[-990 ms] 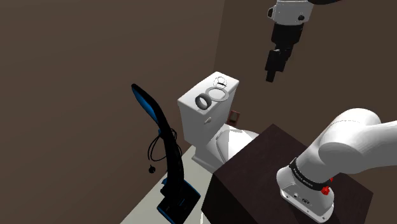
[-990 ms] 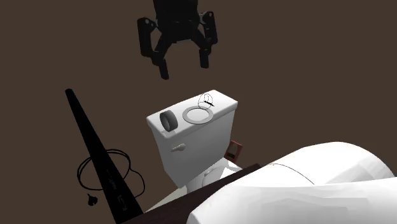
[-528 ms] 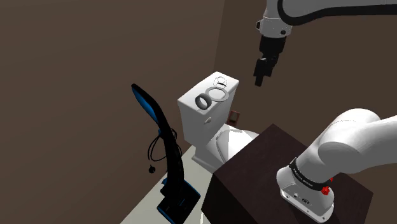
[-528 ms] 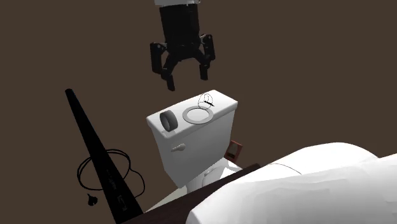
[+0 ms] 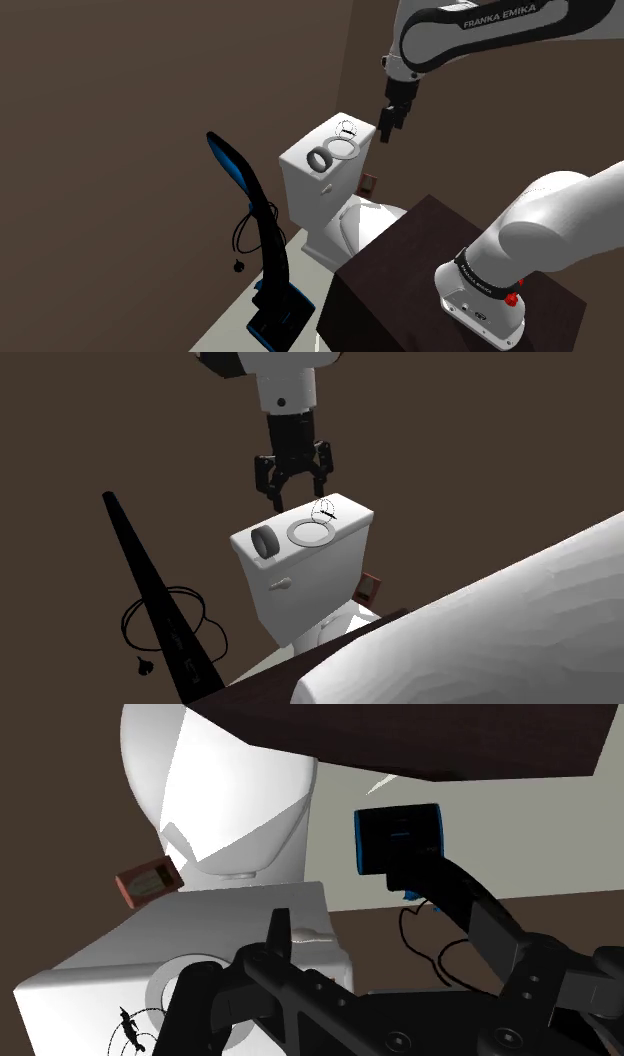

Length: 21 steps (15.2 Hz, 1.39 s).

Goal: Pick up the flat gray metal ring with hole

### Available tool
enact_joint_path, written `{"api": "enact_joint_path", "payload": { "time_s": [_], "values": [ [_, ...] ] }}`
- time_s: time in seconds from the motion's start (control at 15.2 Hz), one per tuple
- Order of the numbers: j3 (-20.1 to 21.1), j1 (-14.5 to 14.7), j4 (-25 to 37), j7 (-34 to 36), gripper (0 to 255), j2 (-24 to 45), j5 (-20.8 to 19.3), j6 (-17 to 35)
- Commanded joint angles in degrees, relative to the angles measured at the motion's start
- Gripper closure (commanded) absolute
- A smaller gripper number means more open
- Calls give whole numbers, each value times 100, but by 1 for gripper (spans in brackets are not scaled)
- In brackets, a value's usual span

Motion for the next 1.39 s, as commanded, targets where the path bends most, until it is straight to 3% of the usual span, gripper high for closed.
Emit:
{"api": "enact_joint_path", "payload": {
  "time_s": [0.0,0.66,1.32],
  "values": [
    [-93,-31,105,-133,0,482,-29,439],
    [-378,-123,924,-782,0,2649,132,2002],
    [-331,-372,2529,-1469,0,4876,567,2811]
  ]
}}
